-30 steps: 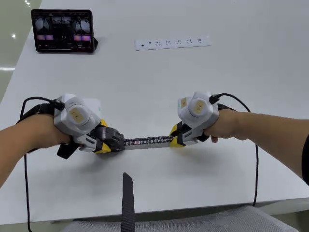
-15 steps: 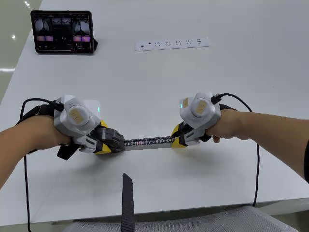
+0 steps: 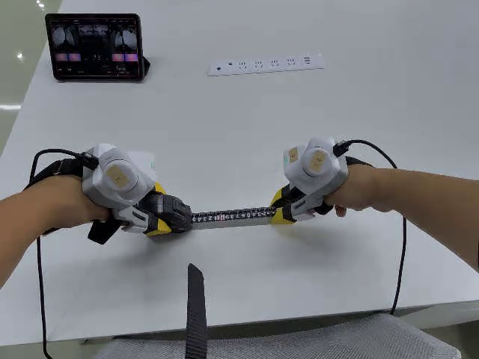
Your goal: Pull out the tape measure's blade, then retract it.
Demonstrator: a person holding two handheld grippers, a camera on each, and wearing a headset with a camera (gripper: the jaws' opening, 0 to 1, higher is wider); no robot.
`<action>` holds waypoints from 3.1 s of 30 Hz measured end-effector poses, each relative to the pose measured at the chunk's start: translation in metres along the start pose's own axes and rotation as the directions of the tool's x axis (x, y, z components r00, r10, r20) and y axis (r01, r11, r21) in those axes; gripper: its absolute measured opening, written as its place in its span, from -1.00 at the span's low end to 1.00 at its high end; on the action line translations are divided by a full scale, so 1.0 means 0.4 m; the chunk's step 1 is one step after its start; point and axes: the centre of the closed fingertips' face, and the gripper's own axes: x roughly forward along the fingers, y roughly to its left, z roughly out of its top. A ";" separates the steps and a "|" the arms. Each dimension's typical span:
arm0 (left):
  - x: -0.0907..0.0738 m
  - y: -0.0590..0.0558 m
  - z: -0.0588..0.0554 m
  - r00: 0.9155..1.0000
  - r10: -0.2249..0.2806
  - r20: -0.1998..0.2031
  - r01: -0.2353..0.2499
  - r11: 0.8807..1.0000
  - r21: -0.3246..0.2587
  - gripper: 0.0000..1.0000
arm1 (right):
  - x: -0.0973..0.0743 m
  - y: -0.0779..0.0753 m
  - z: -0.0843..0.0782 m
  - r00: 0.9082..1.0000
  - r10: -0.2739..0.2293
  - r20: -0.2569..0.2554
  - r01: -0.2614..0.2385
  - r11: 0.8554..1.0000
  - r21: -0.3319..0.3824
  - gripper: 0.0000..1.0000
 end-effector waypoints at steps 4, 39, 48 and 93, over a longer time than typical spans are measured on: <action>0.000 0.000 0.000 1.000 -0.001 -0.001 0.001 1.000 -0.001 -0.35 | -0.002 0.000 -0.002 1.000 0.002 -0.003 -0.002 1.000 0.000 -0.81; -0.003 -0.003 0.001 1.000 -0.008 -0.003 0.008 1.000 0.003 -0.36 | -0.051 0.002 -0.045 1.000 0.001 -0.015 -0.001 1.000 0.027 -0.81; -0.001 -0.003 0.000 1.000 -0.007 -0.006 0.007 1.000 0.001 -0.36 | -0.062 0.000 -0.060 1.000 -0.004 -0.023 0.005 1.000 0.028 -0.81; 0.002 -0.002 0.000 1.000 -0.008 -0.005 0.008 1.000 0.001 -0.35 | -0.114 -0.006 -0.145 0.998 -0.034 -0.050 0.037 0.997 0.065 -0.81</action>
